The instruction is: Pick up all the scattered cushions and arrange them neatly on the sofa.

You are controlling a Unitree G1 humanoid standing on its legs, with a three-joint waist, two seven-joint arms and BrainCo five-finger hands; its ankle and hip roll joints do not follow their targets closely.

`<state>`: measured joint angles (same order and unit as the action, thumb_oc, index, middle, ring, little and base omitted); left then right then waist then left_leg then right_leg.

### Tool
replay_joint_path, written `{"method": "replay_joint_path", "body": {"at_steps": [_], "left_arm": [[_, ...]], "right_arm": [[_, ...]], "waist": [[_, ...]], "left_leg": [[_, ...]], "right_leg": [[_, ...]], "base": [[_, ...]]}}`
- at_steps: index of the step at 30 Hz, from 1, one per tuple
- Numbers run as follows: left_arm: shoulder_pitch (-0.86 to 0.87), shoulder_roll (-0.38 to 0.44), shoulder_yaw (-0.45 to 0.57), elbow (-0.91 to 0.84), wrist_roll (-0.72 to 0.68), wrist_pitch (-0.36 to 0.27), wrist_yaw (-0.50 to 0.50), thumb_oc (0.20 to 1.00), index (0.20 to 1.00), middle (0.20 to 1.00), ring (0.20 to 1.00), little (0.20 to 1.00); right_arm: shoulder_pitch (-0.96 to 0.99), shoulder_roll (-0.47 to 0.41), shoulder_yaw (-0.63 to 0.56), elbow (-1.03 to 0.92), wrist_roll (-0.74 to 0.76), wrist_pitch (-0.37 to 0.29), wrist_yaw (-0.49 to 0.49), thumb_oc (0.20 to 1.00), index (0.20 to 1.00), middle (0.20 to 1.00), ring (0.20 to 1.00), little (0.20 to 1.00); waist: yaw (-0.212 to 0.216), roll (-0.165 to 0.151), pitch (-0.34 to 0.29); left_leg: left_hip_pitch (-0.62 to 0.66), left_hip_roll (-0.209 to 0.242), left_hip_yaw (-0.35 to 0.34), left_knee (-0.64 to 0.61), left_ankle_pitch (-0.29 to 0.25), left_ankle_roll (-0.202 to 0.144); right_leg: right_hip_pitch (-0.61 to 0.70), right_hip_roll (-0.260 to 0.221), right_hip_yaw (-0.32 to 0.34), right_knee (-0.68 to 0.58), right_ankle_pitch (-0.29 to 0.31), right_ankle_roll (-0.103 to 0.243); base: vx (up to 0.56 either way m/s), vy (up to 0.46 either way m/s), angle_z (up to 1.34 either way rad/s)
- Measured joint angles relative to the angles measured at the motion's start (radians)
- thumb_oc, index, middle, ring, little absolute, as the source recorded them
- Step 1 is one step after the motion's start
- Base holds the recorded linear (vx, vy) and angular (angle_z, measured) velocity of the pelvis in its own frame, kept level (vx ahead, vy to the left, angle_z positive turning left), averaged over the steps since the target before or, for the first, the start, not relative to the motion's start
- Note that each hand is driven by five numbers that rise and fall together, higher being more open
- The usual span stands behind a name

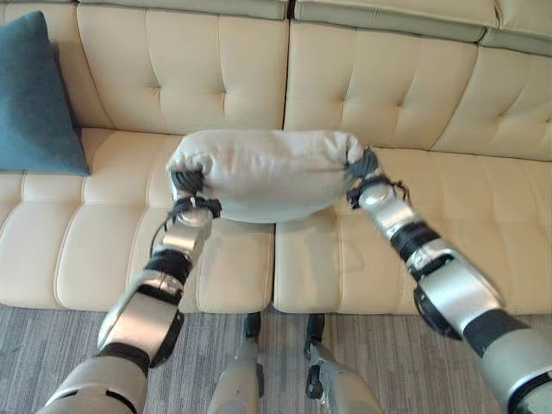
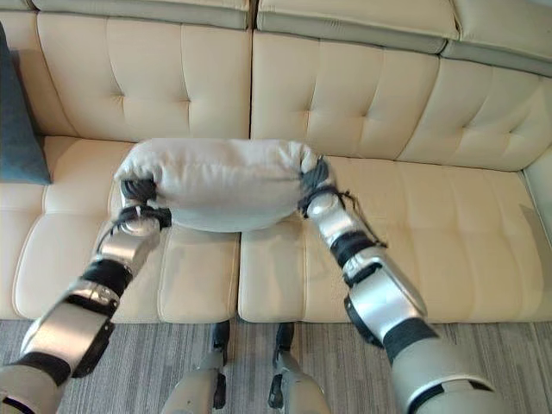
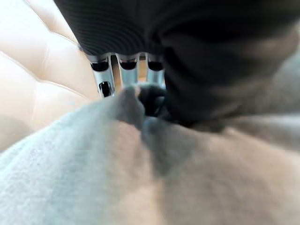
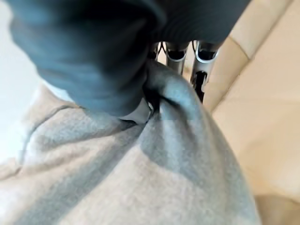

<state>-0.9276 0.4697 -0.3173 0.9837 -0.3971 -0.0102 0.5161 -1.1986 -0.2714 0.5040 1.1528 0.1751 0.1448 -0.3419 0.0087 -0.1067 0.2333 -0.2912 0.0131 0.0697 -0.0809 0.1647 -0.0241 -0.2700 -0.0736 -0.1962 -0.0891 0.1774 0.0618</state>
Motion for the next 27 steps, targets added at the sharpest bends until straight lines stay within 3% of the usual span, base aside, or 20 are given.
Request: {"method": "replay_joint_path", "body": {"at_steps": [7,8,9,11,12,13,14,16,20,22,27], "left_arm": [[-0.078,0.003,-0.1,0.099,-0.02,0.011,-0.086,0.2,0.2,0.2,0.2,0.2],[-0.088,0.006,-0.103,0.101,-0.02,0.017,-0.091,0.2,0.2,0.2,0.2,0.2],[-0.106,0.007,-0.104,0.108,-0.027,0.023,-0.102,0.225,0.225,0.225,0.225,0.225],[-0.155,0.007,-0.099,0.159,-0.137,0.026,-0.129,0.285,0.285,0.285,0.285,0.285],[-0.156,0.008,-0.07,0.163,-0.198,0.023,-0.136,0.498,0.498,0.498,0.498,0.498],[-0.158,0.013,-0.061,0.164,-0.245,0.022,-0.137,0.871,0.871,0.871,0.871,0.871],[-0.16,0.018,-0.035,0.168,-0.314,0.019,-0.14,1.0,1.0,1.0,1.0,1.0],[-0.16,0.03,0.001,0.167,-0.393,0.007,-0.138,1.0,1.0,1.0,1.0,1.0],[-0.149,0.048,0.124,0.144,-0.542,-0.043,-0.102,1.0,1.0,1.0,1.0,1.0],[-0.085,0.047,0.199,0.05,-0.59,-0.072,-0.077,1.0,1.0,1.0,1.0,1.0],[-0.042,0.076,0.292,0.046,-0.651,-0.108,-0.048,1.0,1.0,1.0,1.0,1.0]], "right_arm": [[-0.022,-0.004,0.0,0.027,-0.037,0.021,0.031,0.2,0.2,0.2,0.2,0.2],[-0.024,-0.005,0.0,0.027,-0.038,0.021,0.032,0.357,0.357,0.357,0.357,0.357],[-0.029,-0.005,0.001,0.036,-0.038,0.021,0.035,1.0,1.0,1.0,1.0,1.0],[-0.052,-0.009,-0.004,0.071,-0.017,0.026,0.047,1.0,1.0,1.0,1.0,1.0],[-0.053,-0.021,-0.011,0.07,0.025,0.024,0.047,1.0,1.0,1.0,1.0,1.0],[-0.053,-0.032,-0.012,0.066,0.051,0.019,0.047,1.0,1.0,1.0,1.0,1.0],[-0.053,-0.054,-0.014,0.059,0.092,0.017,0.045,1.0,1.0,1.0,1.0,1.0],[-0.05,-0.084,-0.038,0.047,0.144,0.01,0.032,1.0,1.0,1.0,1.0,1.0],[0.003,-0.113,-0.212,-0.094,0.291,-0.035,-0.07,1.0,1.0,1.0,1.0,1.0],[0.097,-0.103,-0.345,-0.246,0.355,-0.118,-0.146,1.0,1.0,1.0,1.0,1.0],[0.107,-0.146,-0.444,-0.257,0.478,-0.229,-0.252,1.0,1.0,1.0,1.0,1.0]], "waist": [[0.0,0.001,0.0],[0.0,0.001,-0.001],[0.0,0.001,-0.001],[0.001,0.002,-0.001],[0.0,0.002,-0.001],[0.0,0.002,-0.001],[0.0,0.002,-0.001],[0.0,0.006,0.0],[-0.003,0.018,0.004],[-0.003,0.031,0.01],[0.001,0.056,0.022]], "left_leg": [[-0.004,-0.003,0.001,0.0,0.005,0.008],[-0.002,-0.003,0.0,0.0,0.005,0.008],[-0.001,-0.003,0.0,0.0,0.005,0.008],[-0.003,-0.002,-0.003,0.0,0.005,0.008],[-0.003,-0.003,-0.003,0.0,0.005,0.007],[-0.006,-0.003,-0.002,0.0,0.004,0.007],[-0.013,-0.003,-0.002,0.0,0.005,0.007],[-0.027,-0.002,-0.001,0.0,0.005,0.006],[-0.059,-0.001,0.0,0.0,0.01,0.003],[-0.06,0.0,-0.001,0.0,0.018,0.008],[-0.06,0.001,-0.002,0.0,0.018,0.008]], "right_leg": [[-0.002,0.002,0.002,0.005,0.011,-0.014],[0.0,0.002,0.002,0.005,0.011,-0.014],[0.003,0.001,0.002,0.005,0.011,-0.014],[0.002,0.002,0.001,0.005,0.011,-0.014],[0.001,0.001,0.002,0.005,0.01,-0.013],[-0.001,0.0,0.002,0.005,0.008,-0.011],[-0.009,0.0,0.003,0.005,0.008,-0.01],[-0.023,-0.001,0.004,0.005,0.009,-0.011],[-0.056,0.001,0.004,0.005,0.017,-0.019],[-0.056,0.001,0.004,0.005,0.017,-0.019],[-0.056,0.002,0.004,0.005,0.017,-0.019]], "base": [[0.0,-0.001,0.01],[-0.01,-0.013,0.05],[-0.02,-0.026,0.05],[0.0,-0.01,0.02],[0.0,0.0,0.0],[0.0,0.0,0.0],[0.0,0.0,0.0],[0.0,0.0,0.0],[0.0,0.0,0.0],[0.02,0.011,0.0],[0.03,0.013,0.0]]}}
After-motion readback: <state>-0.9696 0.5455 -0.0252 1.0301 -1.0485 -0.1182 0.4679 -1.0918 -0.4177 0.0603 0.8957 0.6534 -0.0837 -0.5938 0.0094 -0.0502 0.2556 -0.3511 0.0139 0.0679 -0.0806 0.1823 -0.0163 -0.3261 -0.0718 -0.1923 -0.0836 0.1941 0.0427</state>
